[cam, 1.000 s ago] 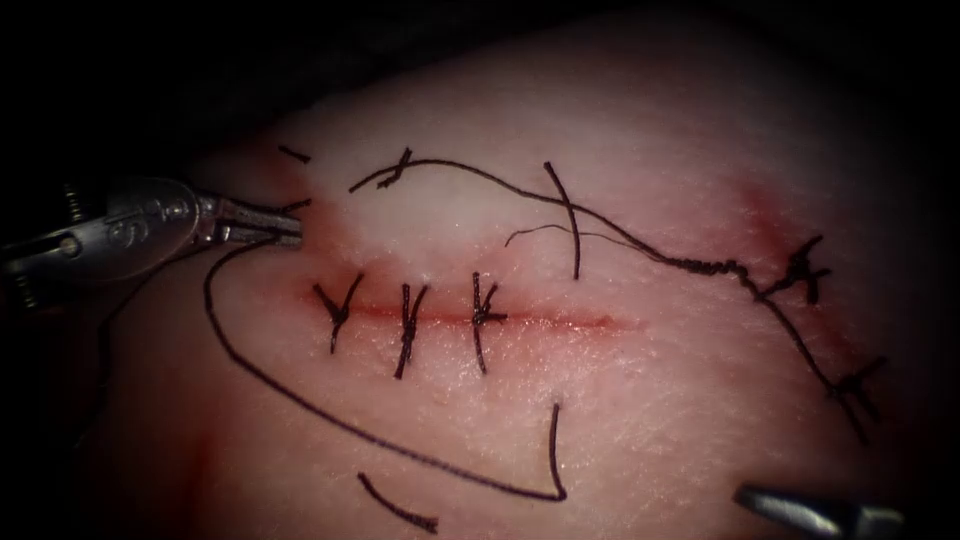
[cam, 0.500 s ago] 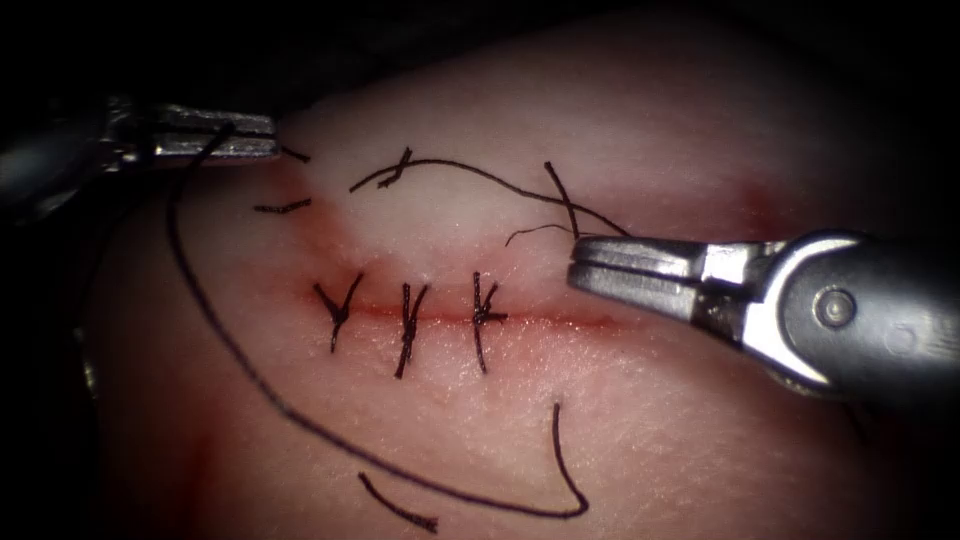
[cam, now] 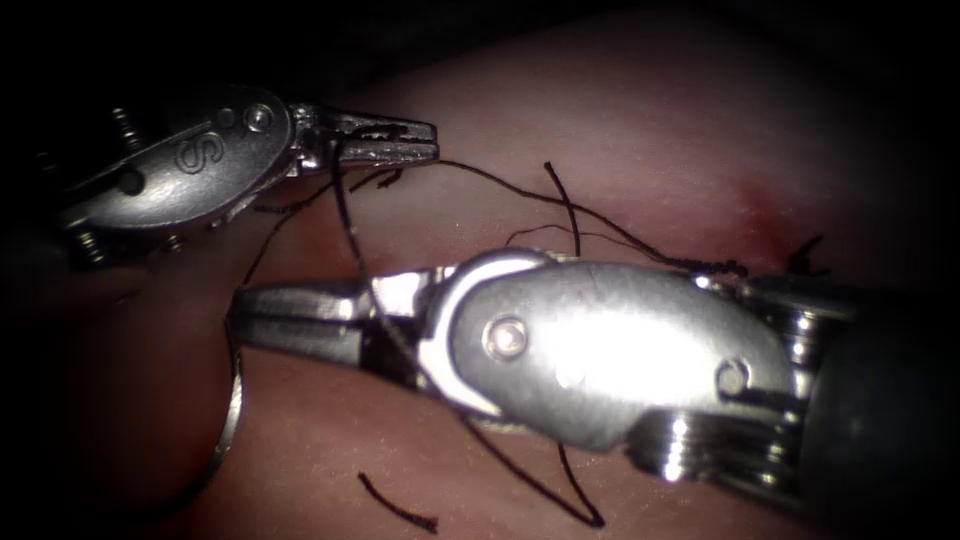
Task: Wound Closure
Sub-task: Wrap suture counter-clockwise two times around right grasper
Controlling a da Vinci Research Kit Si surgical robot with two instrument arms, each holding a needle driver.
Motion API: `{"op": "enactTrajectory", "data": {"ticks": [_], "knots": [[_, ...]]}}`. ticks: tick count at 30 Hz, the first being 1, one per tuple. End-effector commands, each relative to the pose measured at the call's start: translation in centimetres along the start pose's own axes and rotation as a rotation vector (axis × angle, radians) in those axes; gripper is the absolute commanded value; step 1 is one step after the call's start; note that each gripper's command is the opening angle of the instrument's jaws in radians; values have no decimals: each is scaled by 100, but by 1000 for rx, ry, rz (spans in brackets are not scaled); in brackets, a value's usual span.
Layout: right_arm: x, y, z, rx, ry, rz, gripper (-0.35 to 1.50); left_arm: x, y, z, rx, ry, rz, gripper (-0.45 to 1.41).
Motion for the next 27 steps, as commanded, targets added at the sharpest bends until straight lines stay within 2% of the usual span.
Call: {"op": "enactTrajectory", "data": {"ticks": [1, 2, 6, 10, 11, 14, 17, 20, 21, 23, 24, 27], "knots": [[9, 6, 14, -5, 14, -1, -35, 4, -10, 5, -1, 0, 6, -45], [16, 7, 15, -25, 54, 3, -35, -1, -9, 7, -4, -3, 1, -45], [21, 9, 16, -122, 103, -3, -35, -5, -1, 10, -5, -4, -1, -45], [13, 19, 19, -297, 117, 2, -35, -2, 16, 13, -2, -5, 2, -45], [9, 28, 16, -364, 101, -2, -35, 0, 23, 14, 0, -5, 6, -45], [5, 43, 7, -461, 54, -2, -35, 1, 37, 13, 0, -6, 15, -45], [-2, 62, -8, -506, -4, 45, -35, 2, 57, 9, 3, -12, 27, -45], [-9, 70, -22, -482, -104, 149, -35, 6, 75, 4, 16, -20, 35, -45], [-15, 72, -27, -470, -158, 244, 7, 8, 83, 2, 24, -20, 38, -45], [-26, 74, -28, -472, -228, 331, 103, 16, 95, -2, 37, -35, 33, -45], [-30, 74, -28, -475, -241, 340, 114, 20, 100, -3, 42, -41, 44, -45], [-46, 72, -25, -449, -290, 376, 128, 30, 109, -9, 44, -49, 69, -45]]}}
